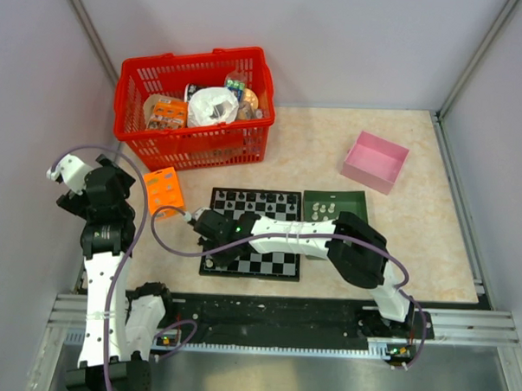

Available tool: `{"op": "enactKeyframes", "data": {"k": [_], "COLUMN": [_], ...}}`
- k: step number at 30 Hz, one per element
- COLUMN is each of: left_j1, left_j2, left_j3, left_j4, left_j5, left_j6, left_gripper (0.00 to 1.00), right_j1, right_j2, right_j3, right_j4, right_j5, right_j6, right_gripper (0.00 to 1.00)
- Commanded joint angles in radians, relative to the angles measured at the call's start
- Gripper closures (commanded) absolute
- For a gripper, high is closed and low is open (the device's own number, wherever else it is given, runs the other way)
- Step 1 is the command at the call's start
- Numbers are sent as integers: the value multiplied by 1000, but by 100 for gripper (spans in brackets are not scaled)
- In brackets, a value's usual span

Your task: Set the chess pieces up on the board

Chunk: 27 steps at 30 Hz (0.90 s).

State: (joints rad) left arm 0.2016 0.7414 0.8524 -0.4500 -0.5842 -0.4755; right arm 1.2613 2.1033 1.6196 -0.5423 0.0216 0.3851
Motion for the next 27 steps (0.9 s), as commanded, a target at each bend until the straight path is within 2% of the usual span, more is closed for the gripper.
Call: {"op": "enactKeyframes", "data": {"k": [1, 19, 27], "left_j1": [4, 4, 5], "left_j2": [-14, -14, -14], "left_j3": [-7, -12, -15], "left_j4": [28, 34, 36], "left_j5": [0, 11, 14], "left_j6": [11, 11, 9], "left_gripper": [1, 1, 1], "right_j1": [16, 16, 15], "right_j2": [0, 17, 24], "right_j3": [36, 66, 75], "right_j4": [-2, -50, -48], "right_j5": [23, 20, 0], "right_j6": [-8, -25, -26], "right_gripper": [93, 94, 85]}}
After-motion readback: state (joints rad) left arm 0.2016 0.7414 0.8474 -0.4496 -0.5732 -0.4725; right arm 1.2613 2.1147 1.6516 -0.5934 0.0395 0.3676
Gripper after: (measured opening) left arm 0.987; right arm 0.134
